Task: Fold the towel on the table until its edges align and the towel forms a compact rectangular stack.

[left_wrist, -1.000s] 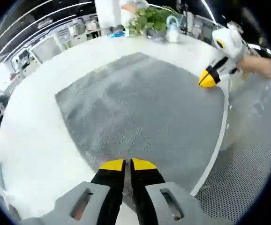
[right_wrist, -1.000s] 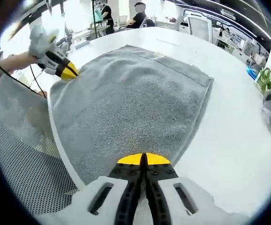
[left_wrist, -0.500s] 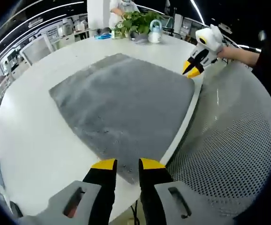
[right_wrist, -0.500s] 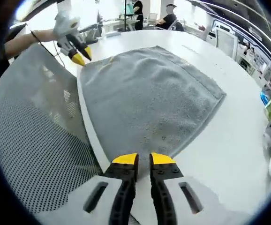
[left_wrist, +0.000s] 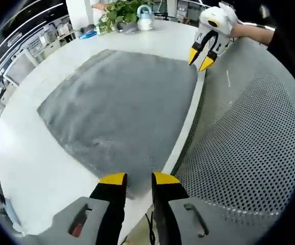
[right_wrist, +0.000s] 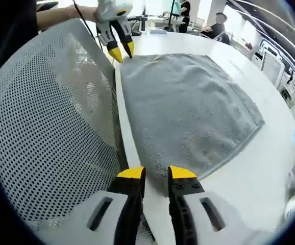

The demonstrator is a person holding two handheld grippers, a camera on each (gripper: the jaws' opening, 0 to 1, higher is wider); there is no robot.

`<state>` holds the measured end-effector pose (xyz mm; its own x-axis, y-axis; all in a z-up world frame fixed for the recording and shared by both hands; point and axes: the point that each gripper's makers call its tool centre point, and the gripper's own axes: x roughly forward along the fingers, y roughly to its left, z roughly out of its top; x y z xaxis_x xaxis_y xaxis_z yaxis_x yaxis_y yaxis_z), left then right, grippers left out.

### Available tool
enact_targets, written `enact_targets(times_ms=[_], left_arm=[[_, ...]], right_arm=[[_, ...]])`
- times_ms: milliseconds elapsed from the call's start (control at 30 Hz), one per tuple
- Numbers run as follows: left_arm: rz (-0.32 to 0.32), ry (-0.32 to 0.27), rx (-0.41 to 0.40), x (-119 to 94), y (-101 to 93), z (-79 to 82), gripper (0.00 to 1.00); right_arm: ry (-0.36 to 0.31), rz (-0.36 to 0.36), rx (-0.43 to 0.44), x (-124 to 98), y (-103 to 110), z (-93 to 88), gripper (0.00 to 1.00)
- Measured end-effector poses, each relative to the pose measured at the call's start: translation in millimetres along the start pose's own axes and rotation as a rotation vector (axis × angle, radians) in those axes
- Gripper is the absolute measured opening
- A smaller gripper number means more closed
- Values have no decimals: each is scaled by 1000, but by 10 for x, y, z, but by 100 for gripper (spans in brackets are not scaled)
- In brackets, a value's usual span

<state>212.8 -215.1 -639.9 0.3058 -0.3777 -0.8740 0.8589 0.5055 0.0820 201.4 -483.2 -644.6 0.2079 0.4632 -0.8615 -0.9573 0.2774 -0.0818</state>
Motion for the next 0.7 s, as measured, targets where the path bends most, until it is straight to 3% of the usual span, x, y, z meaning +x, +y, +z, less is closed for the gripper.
enact_targets(times_ms=[100,267,367,500,700], left_arm=[[-18,-36,-44,-40,-49,8,19],[12,30,-19,-37,-9,-210,19],[18,-1,-45,-69,1,-208,18],[-2,-41,45,-64,-25,-145,17],[-22,3,66,-6,-23,-214,17]], right_arm=[[12,-1,-6,-11,4,-36,7],[48,-1,19,-29,-18,-161,8],[49,5,27,-42,-9,-190,9],[81,6,15,-7,-6,-238,9],[111,20,-48,53,45,-268,11]])
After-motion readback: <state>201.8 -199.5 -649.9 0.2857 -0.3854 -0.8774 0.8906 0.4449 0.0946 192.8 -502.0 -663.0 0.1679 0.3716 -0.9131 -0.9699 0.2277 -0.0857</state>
